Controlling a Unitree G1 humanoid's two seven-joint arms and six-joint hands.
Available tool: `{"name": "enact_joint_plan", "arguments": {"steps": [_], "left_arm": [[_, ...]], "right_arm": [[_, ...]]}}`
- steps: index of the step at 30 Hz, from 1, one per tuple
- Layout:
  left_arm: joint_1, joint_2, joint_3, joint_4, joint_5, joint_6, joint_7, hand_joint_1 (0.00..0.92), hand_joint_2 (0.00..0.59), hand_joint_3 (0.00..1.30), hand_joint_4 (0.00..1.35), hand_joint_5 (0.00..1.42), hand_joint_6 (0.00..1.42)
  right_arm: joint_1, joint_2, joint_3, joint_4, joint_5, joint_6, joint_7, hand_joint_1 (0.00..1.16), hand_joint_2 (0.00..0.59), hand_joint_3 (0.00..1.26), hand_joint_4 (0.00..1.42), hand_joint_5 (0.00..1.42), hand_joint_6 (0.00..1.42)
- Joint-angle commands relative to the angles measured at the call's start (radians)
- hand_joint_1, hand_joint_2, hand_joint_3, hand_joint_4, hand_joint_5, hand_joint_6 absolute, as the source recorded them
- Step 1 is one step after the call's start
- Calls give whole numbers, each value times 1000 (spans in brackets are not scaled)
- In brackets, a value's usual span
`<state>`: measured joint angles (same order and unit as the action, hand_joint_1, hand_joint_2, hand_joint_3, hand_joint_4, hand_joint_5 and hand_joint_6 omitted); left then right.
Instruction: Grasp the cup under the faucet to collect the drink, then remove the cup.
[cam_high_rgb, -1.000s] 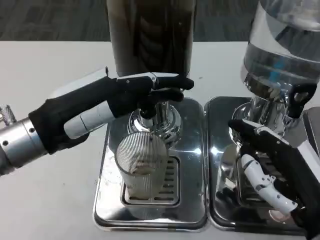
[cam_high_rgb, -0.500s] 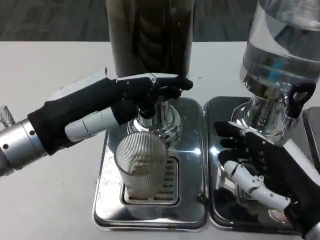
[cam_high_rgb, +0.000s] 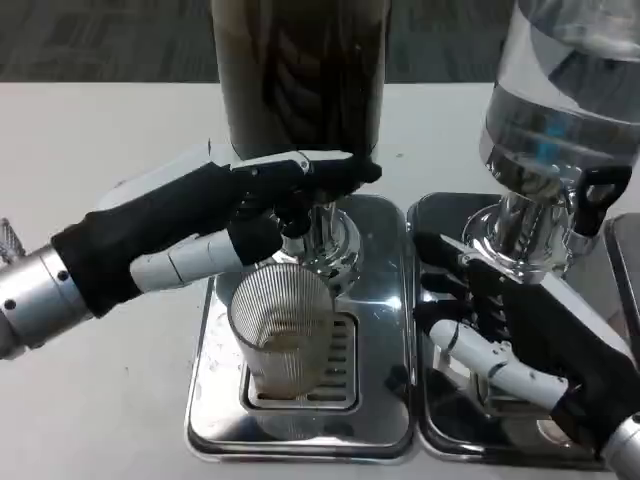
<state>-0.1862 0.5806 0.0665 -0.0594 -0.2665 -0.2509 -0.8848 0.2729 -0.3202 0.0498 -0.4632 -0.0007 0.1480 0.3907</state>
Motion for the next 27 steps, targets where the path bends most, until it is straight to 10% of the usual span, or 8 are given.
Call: {"name": "enact_joint_plan", "arguments": {"steps": [1,27], "left_arm": [[25,16,-6,-16,18,-20,-3,0,50,193,84,110,40],[51,24,-2,-29,36,-42,39,0,50,200,91,109,40]], "right_arm": [[-21,-10,2,14,17,15,12,460,265,77,45,88,131],[-186,-91,56,122,38,27,145,440,212,0,0,0,0]]}}
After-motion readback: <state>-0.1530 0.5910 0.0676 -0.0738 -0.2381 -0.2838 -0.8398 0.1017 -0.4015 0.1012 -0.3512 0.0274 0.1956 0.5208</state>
